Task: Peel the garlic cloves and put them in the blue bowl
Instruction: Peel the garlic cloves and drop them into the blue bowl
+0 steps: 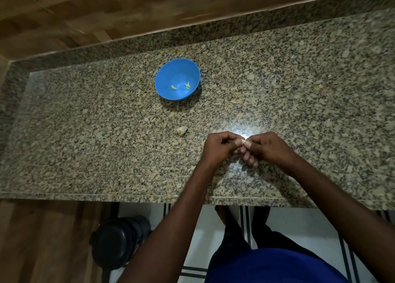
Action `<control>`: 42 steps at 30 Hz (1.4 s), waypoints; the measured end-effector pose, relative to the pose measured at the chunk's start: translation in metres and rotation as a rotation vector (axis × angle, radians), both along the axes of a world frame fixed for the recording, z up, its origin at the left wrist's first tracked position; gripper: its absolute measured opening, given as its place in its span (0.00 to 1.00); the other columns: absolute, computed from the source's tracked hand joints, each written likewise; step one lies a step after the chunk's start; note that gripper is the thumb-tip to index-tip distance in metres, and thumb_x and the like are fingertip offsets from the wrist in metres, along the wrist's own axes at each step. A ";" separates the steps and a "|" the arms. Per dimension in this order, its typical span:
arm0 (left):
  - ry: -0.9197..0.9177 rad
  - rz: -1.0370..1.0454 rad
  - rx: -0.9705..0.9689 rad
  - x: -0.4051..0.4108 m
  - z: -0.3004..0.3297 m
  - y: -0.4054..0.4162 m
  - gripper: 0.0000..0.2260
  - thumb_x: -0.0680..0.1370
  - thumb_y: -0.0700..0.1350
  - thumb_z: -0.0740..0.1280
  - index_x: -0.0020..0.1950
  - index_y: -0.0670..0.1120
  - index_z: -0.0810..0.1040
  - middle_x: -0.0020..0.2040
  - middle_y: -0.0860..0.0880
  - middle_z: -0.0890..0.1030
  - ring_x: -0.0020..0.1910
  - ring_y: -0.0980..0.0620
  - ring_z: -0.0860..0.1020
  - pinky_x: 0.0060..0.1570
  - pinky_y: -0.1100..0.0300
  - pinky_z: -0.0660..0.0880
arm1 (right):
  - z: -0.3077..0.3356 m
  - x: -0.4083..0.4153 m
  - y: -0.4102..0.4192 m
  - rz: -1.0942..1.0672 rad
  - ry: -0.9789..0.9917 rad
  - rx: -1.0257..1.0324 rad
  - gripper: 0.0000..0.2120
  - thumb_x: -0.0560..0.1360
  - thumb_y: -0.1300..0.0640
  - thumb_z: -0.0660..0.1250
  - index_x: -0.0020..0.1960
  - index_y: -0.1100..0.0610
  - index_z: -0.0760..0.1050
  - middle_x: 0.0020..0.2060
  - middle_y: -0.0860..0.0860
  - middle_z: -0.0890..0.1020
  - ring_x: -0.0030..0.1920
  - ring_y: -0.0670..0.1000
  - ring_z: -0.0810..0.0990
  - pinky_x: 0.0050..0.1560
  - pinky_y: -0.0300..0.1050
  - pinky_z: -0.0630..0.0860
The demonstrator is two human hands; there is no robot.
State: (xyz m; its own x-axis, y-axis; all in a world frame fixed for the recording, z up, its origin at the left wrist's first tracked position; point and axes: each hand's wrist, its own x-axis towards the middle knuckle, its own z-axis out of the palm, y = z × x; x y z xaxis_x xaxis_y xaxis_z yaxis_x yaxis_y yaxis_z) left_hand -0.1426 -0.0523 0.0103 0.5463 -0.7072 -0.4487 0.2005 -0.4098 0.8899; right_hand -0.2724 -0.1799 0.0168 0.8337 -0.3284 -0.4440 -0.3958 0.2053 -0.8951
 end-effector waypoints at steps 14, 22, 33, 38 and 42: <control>-0.041 0.023 -0.109 0.000 0.007 0.002 0.04 0.76 0.35 0.73 0.50 0.39 0.85 0.43 0.40 0.85 0.40 0.51 0.82 0.42 0.58 0.81 | -0.008 0.002 0.001 -0.106 0.048 0.475 0.18 0.83 0.52 0.58 0.39 0.59 0.74 0.27 0.52 0.72 0.25 0.48 0.68 0.23 0.37 0.64; -0.246 0.103 0.047 0.014 -0.005 -0.009 0.03 0.77 0.39 0.73 0.47 0.39 0.85 0.36 0.47 0.85 0.32 0.58 0.82 0.34 0.66 0.77 | -0.013 0.003 0.002 -0.221 0.171 0.015 0.16 0.84 0.59 0.61 0.43 0.66 0.81 0.33 0.60 0.82 0.30 0.54 0.78 0.29 0.42 0.75; -0.617 0.032 0.310 0.052 -0.033 -0.049 0.05 0.74 0.38 0.72 0.45 0.46 0.86 0.41 0.50 0.86 0.39 0.52 0.83 0.45 0.52 0.82 | -0.030 0.003 -0.006 -0.263 0.227 -0.520 0.07 0.74 0.67 0.72 0.42 0.57 0.85 0.30 0.50 0.85 0.30 0.48 0.85 0.35 0.47 0.84; -0.853 -0.053 0.197 0.010 -0.031 -0.023 0.07 0.79 0.41 0.68 0.55 0.44 0.83 0.49 0.49 0.83 0.46 0.54 0.78 0.45 0.60 0.72 | -0.036 -0.004 -0.005 -0.271 0.235 -0.693 0.06 0.73 0.64 0.73 0.41 0.55 0.86 0.30 0.48 0.84 0.31 0.45 0.84 0.37 0.37 0.79; -1.055 -0.465 0.249 -0.012 -0.049 -0.031 0.24 0.75 0.49 0.74 0.69 0.42 0.75 0.65 0.42 0.75 0.61 0.43 0.71 0.57 0.50 0.72 | -0.038 -0.013 -0.003 -0.261 0.256 -0.798 0.05 0.72 0.63 0.74 0.48 0.58 0.85 0.41 0.53 0.86 0.41 0.52 0.83 0.47 0.45 0.79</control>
